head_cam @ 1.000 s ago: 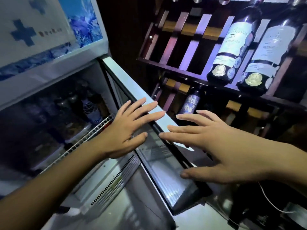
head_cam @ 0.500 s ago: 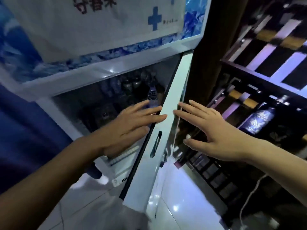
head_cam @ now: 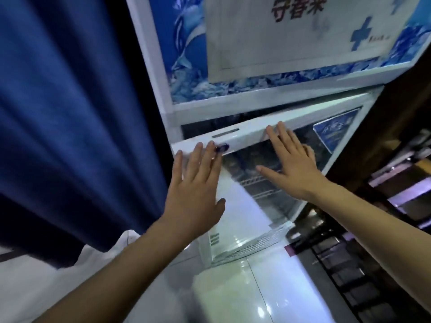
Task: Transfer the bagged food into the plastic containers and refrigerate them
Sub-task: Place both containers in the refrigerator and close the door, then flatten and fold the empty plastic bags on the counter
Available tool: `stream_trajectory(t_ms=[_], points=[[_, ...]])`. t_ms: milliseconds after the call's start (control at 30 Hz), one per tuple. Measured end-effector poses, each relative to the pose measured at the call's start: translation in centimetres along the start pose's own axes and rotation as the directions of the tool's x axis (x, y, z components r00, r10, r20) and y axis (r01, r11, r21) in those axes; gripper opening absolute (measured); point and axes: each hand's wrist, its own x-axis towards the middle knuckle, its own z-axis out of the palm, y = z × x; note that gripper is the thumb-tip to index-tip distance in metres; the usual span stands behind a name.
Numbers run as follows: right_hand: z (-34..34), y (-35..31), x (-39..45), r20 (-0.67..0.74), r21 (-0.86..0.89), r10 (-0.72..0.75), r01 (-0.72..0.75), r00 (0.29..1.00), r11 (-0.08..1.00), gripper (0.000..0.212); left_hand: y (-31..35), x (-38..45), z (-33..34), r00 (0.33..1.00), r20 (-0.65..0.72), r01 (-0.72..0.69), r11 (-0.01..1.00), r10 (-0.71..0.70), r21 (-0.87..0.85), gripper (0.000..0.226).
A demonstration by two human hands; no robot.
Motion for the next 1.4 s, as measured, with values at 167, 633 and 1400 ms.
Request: stream_trajectory(t_ms=[167,633,1400], points=[[2.5,-0.6,4.3,-0.031,-0.045,0.003,-0.004,1.000,0.999,0.097,-2.5,2.8,6.7,0.992,0.055,0.113,0.993,-0.115,0.040,0.097],[5.5,2.3,3.4,0.038,-0.068,-0.243,0.245,0.969,0.967,0.093,0.6,1.5,7.9,0.953,0.016,0.302,0.943,-0.303,-0.143,0.092],[16.2,-19.6,-15.9,0.523,0.568,-0.840,0.676,0.143,0.469,0.090,18.6,-38.2,-0.5,-0.347,0.290,0.922,-0.381,-0.892,-0.069,0.090]])
